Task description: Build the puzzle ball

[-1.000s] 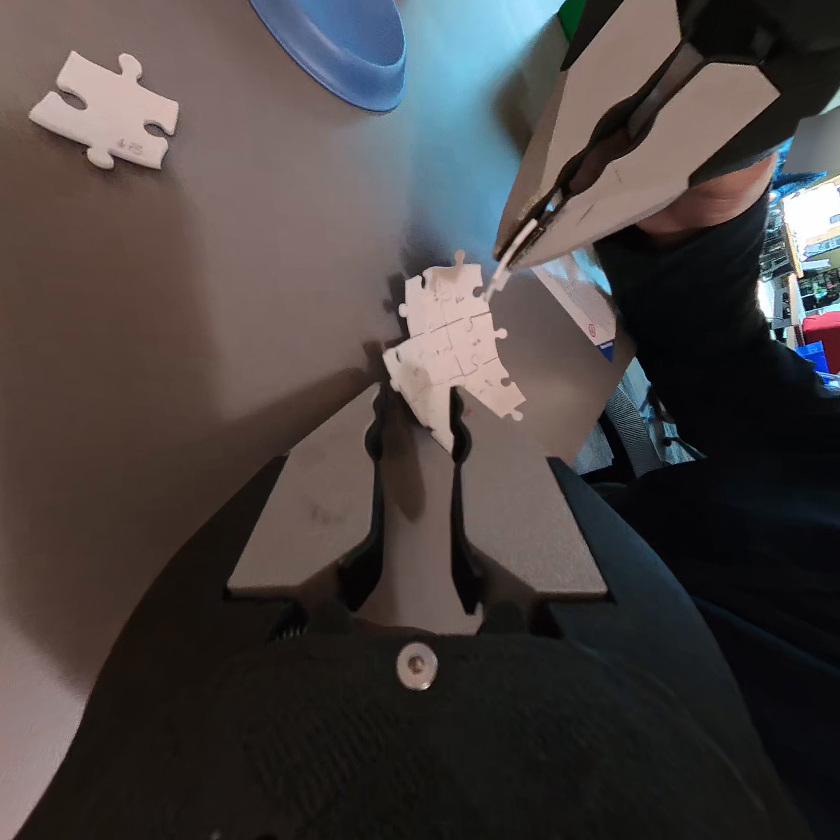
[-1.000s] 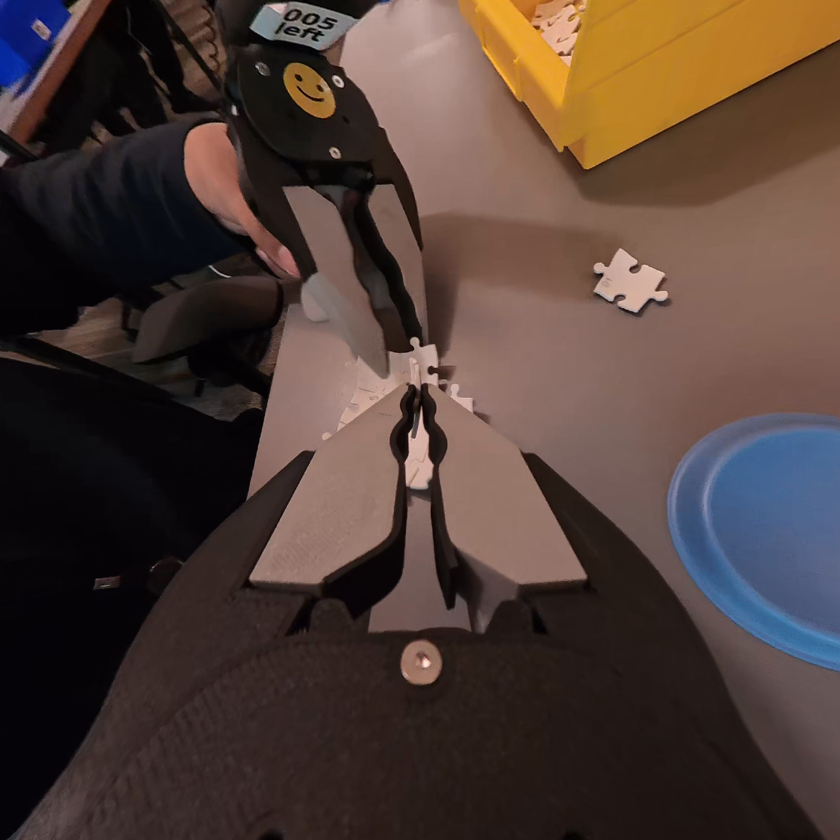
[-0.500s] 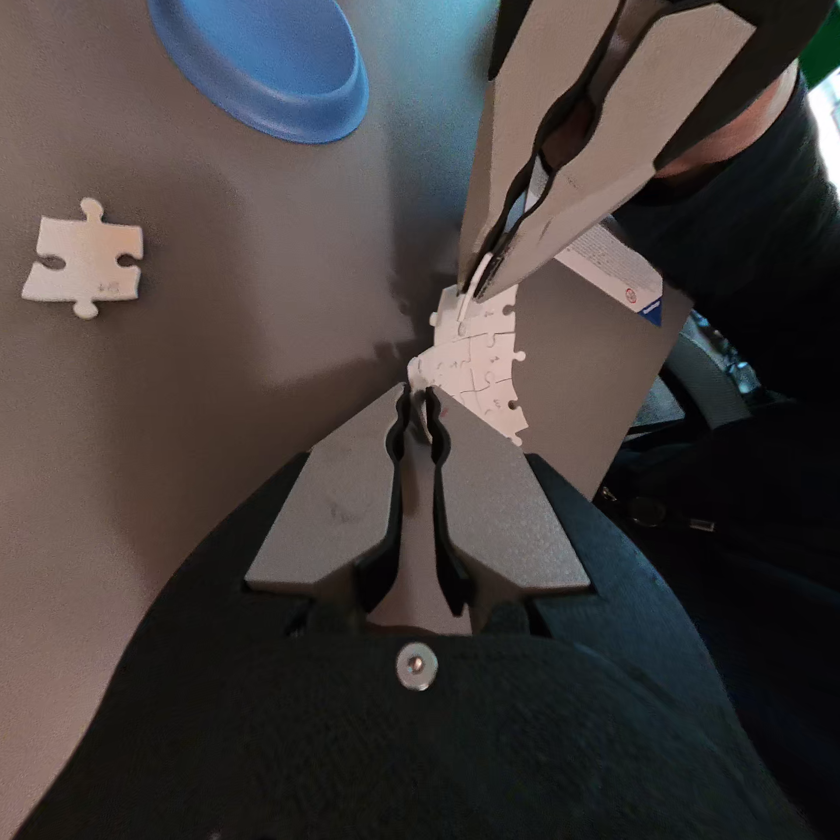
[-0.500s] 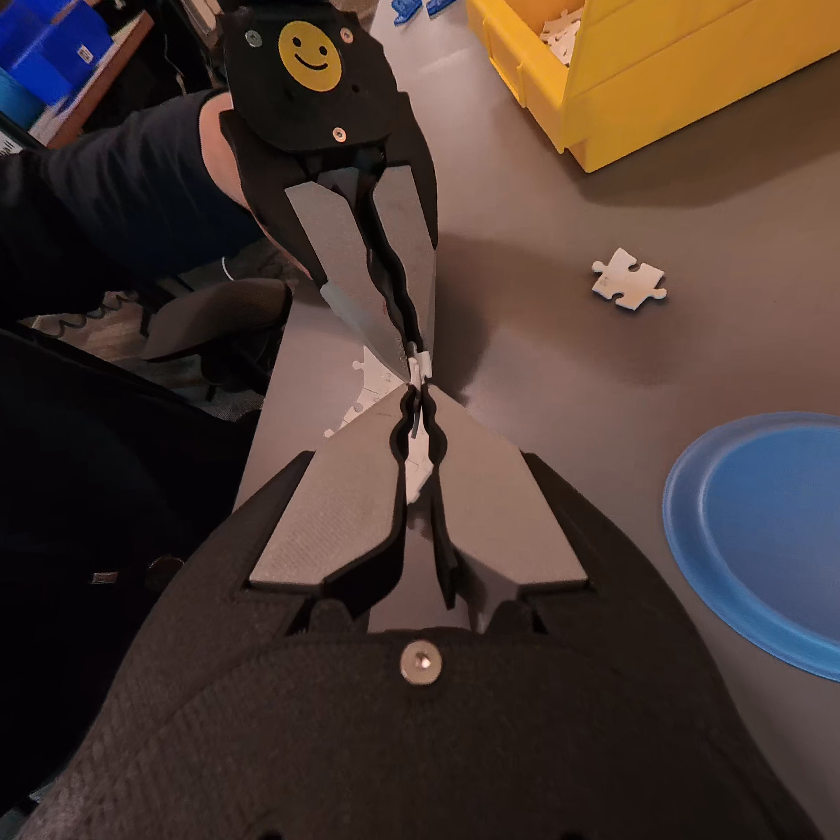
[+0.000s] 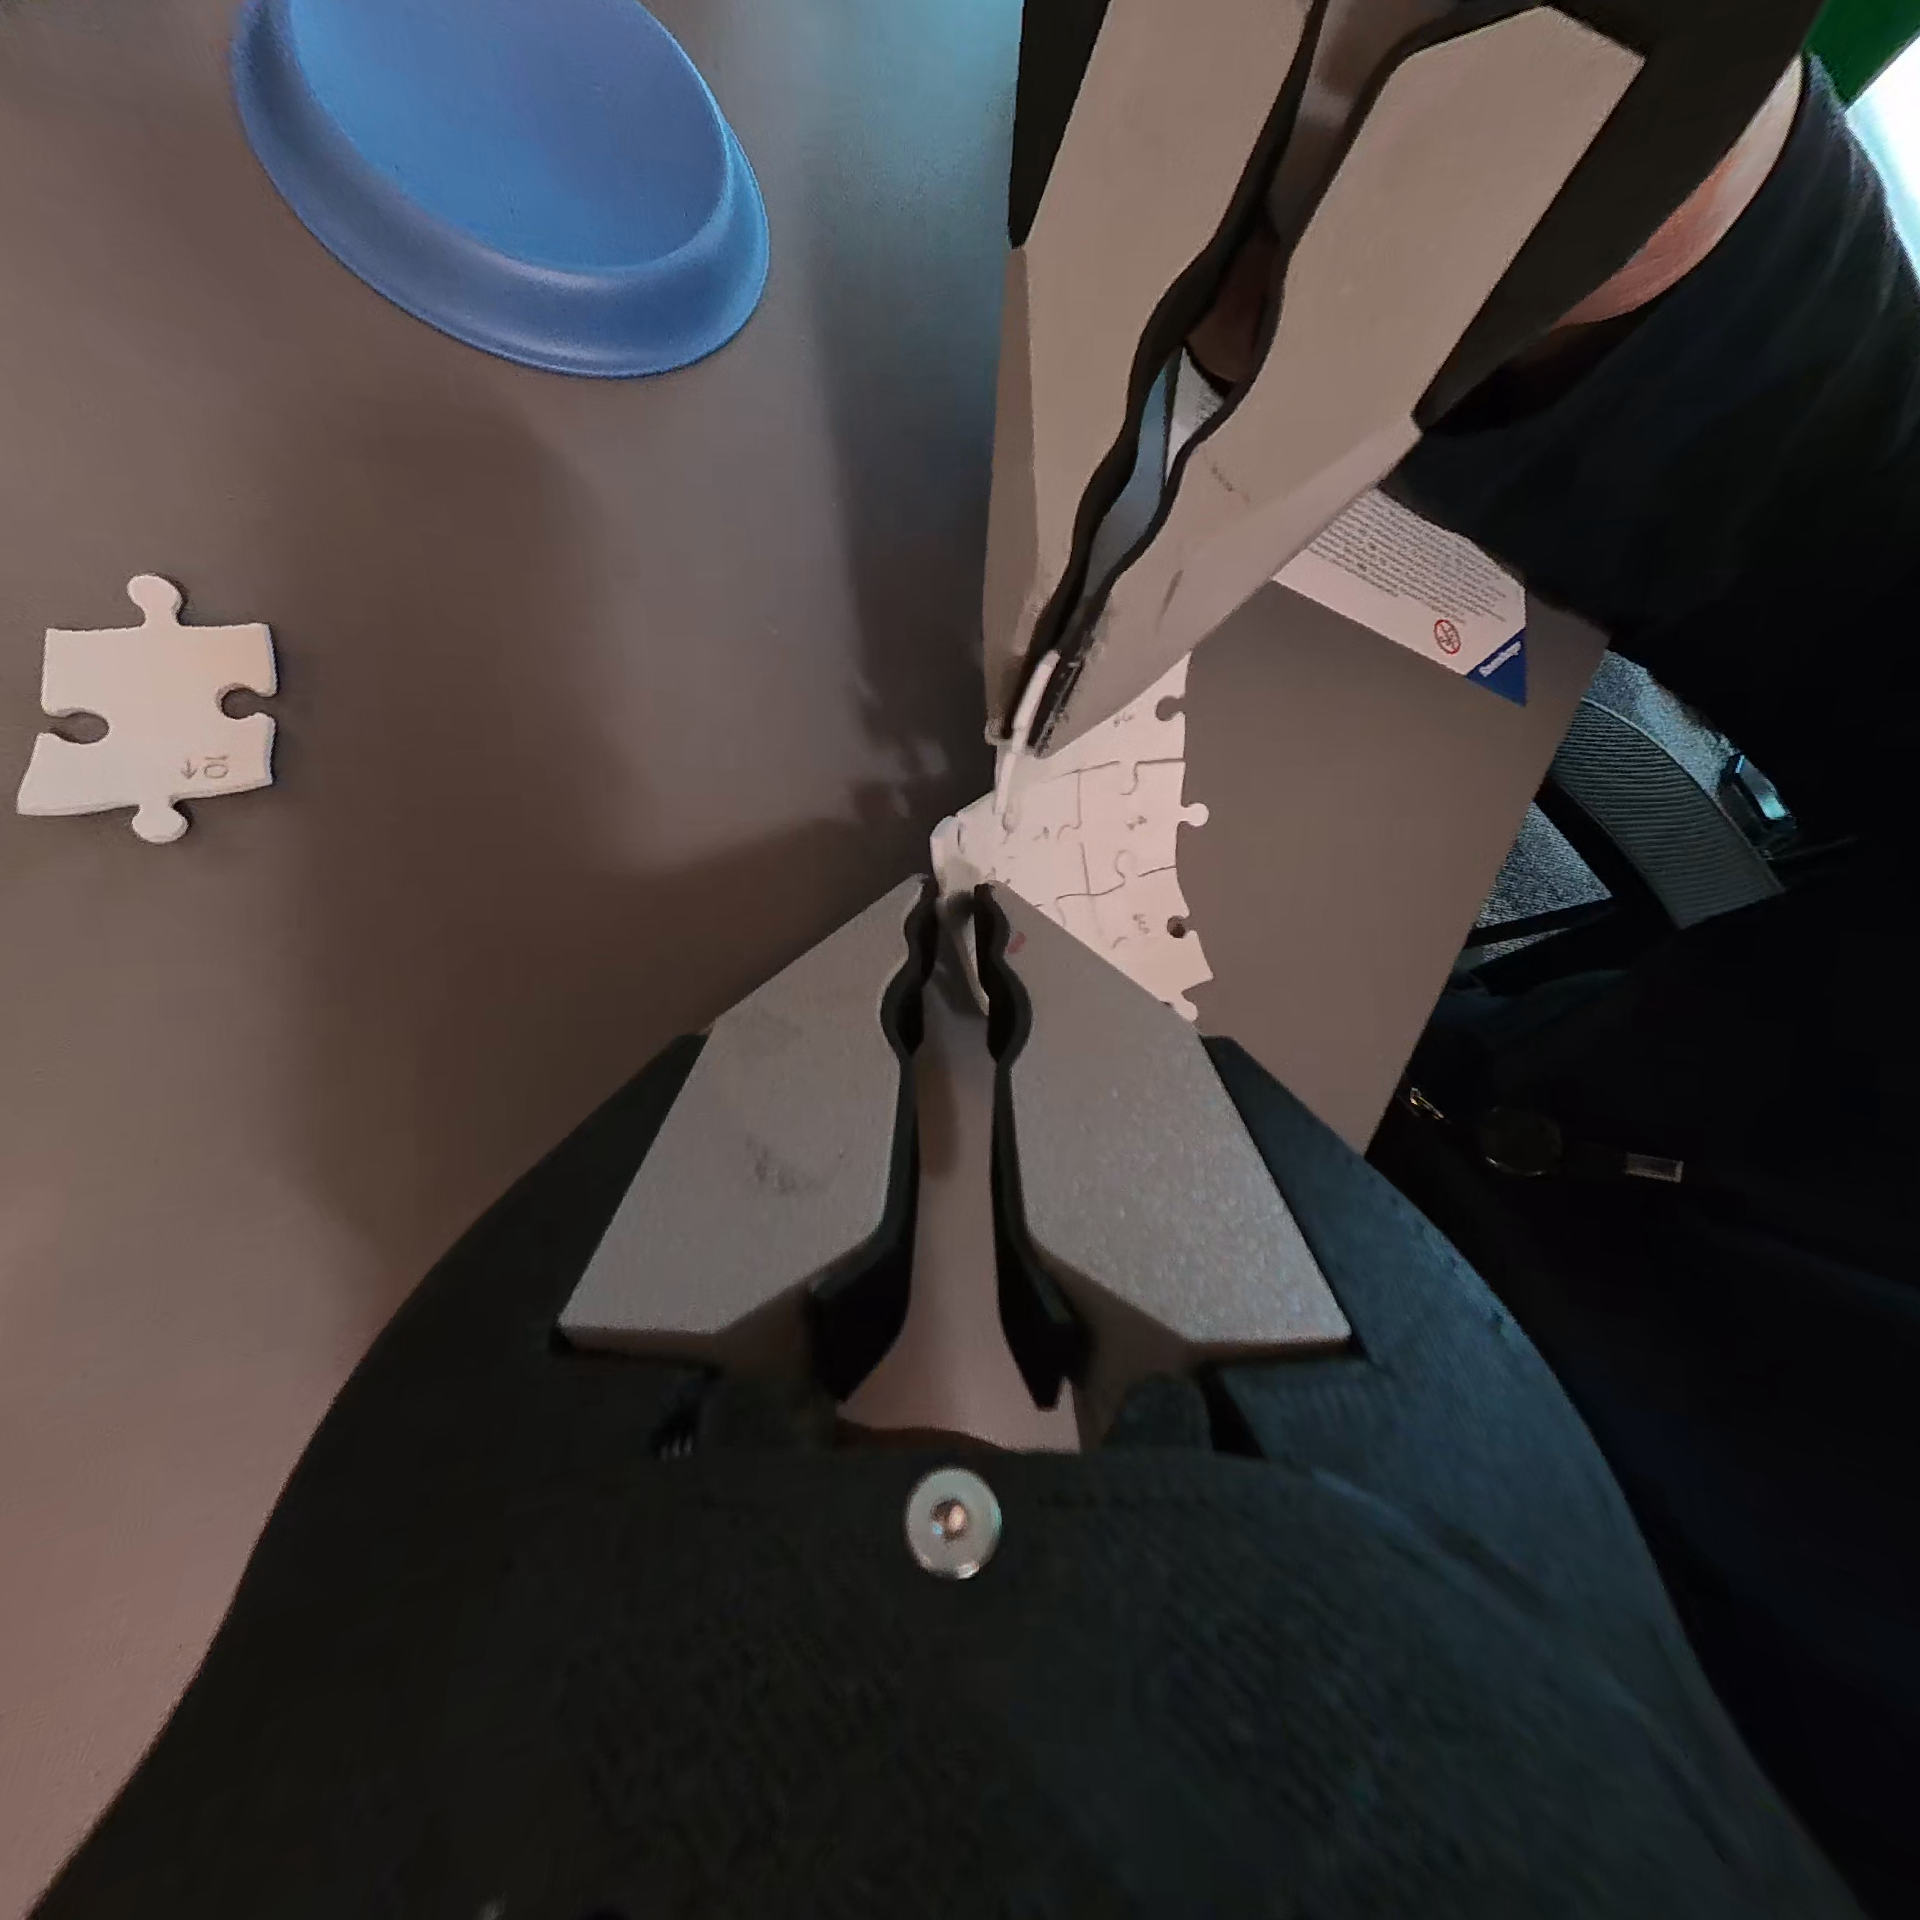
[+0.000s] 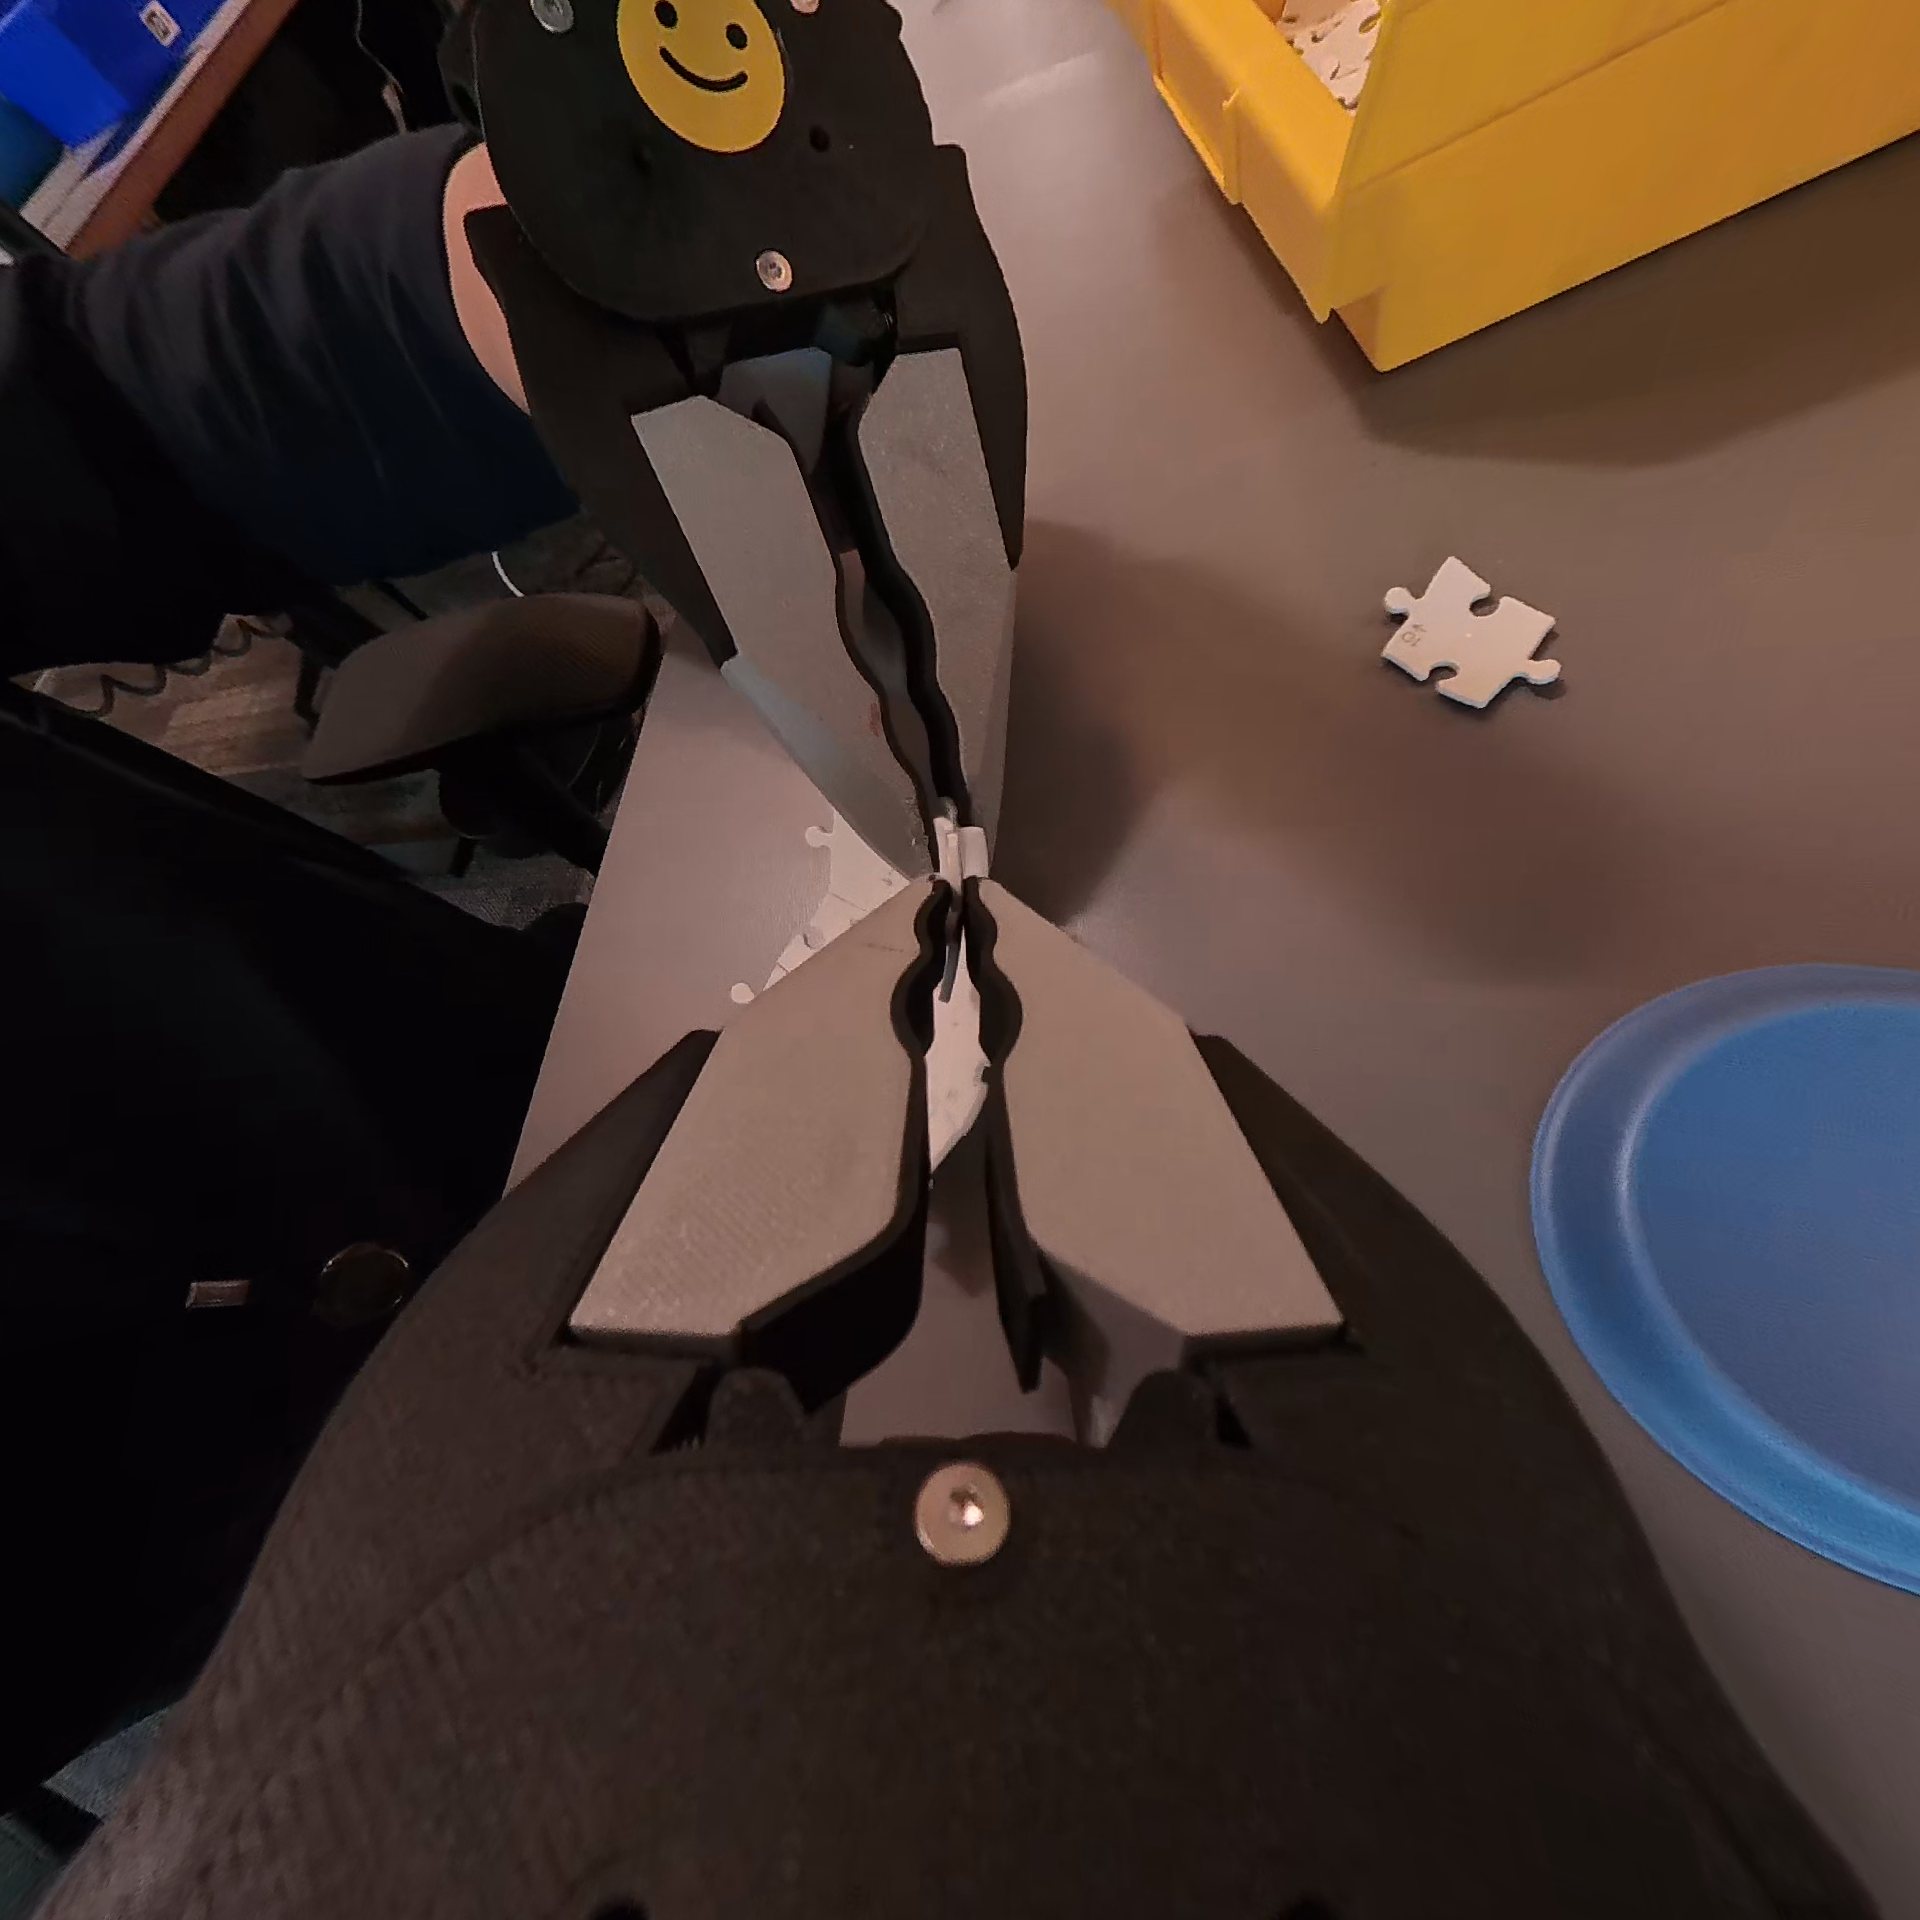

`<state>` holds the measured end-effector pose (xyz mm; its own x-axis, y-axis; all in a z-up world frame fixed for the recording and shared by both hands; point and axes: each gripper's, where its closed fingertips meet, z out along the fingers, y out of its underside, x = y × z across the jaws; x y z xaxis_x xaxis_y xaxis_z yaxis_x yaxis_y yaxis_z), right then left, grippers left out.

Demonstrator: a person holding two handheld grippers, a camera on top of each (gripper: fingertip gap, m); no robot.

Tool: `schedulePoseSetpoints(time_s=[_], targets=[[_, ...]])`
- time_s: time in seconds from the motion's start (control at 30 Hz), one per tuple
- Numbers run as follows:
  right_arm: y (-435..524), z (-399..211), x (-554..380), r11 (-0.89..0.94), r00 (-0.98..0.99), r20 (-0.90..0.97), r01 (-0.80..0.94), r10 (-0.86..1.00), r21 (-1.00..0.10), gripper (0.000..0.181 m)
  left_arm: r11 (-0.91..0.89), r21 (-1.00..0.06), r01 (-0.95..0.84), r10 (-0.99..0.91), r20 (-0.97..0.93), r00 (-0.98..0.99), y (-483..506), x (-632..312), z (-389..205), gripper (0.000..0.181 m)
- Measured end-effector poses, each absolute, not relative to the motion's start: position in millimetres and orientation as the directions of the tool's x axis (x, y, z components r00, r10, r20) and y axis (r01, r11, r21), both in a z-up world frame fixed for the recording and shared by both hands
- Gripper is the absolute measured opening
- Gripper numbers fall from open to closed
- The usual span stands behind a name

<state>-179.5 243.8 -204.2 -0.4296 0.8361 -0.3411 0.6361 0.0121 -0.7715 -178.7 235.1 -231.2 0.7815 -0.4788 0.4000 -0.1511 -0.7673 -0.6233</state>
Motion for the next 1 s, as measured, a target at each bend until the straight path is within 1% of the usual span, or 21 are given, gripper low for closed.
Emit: schedulePoseSetpoints(time_s=[0.2,0.43,1.0], targets=[[246.4,-207.6,-179.8,0.053,-0.408,-0.287,0.647,0.867,-0.760,0.000,-0.761,-0.630,-0.153,-0.484,0.394,0.782,234.9,-177.9,-230.7,0.004],[244.0,-214.8,-181.2,0.083,-0.424,-0.273,0.654,0.864,-0.752,0.000,-0.756,-0.637,-0.151,-0.488,0.394,0.779,234.1,-177.8,-230.9,0.005],[243.4,-218.6,-177.2,0.035,-0.487,-0.378,0.648,0.787,-0.760,0.000,-0.697,-0.691,-0.194,-0.572,0.372,0.731,233.5,-171.1,-230.2,0.005]])
